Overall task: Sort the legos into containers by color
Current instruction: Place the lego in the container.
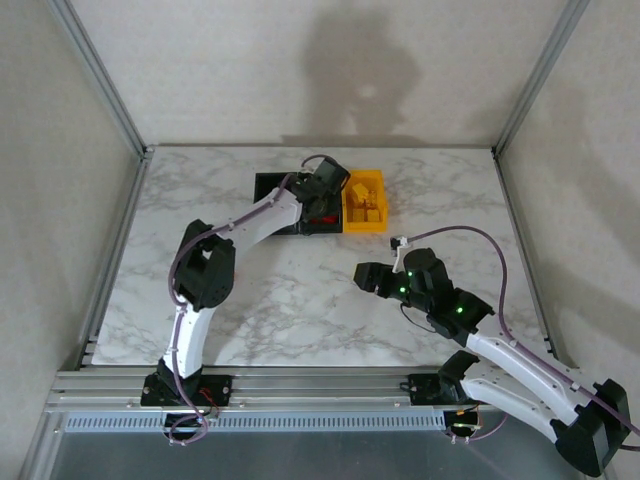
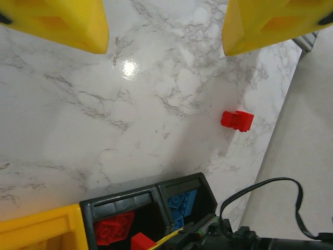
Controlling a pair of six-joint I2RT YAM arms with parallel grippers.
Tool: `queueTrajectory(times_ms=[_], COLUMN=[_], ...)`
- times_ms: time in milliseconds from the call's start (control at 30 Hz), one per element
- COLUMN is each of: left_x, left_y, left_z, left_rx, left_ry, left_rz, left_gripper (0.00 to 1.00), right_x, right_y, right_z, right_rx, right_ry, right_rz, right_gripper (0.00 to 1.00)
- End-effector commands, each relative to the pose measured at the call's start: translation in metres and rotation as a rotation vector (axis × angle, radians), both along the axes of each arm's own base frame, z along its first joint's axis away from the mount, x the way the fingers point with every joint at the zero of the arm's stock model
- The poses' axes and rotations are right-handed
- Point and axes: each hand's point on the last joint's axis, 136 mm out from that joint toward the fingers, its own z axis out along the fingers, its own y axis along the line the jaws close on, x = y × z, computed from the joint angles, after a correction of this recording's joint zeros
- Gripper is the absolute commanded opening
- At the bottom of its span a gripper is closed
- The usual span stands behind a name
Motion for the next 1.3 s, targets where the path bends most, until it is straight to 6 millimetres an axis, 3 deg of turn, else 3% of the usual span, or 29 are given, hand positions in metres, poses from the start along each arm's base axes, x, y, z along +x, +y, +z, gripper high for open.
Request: queueTrajectory(times_ms=[0,433,700,800,967,1133,1267], left_x=[0.010,0.047,0.056,0.056,0.055,0.051,0.039], left_y=[0.012,0.010,0.006,0.006,0.004,0.006,0.010], left_z=[-0.006,-0.020,-0.028,-0.028,-0.018,0.001,0.032], left_rx=[0.094,0.127,0.096,0.093,0.082,0.073,0.062], left_ry=[0.013,0.024,0.031,0.034,0.024,0.005,-0.030], left_rz=[0.008,0.020,0.021,0.020,0.012,0.006,-0.002], left_gripper=[0.10,0.12,0.17,0.24,0.38,0.39,0.41], right_x=[0.001,0.003,0.003,0.004,0.005,0.005,0.006], right_y=[-0.008,-0.011,-0.014,-0.013,-0.011,-0.008,-0.007], right_z=[-0.007,-0.010,-0.011,-0.012,-0.013,-0.012,-0.008], right_rx=[-0.013,-0.017,-0.022,-0.022,-0.020,-0.011,-0.011], right_ry=[0.015,0.020,0.022,0.024,0.028,0.027,0.017], right_rz=[-0.038,-0.047,-0.056,-0.055,-0.050,-0.042,-0.036], right_gripper=[0.59,0.59,0.60,0.60,0.60,0.60,0.60])
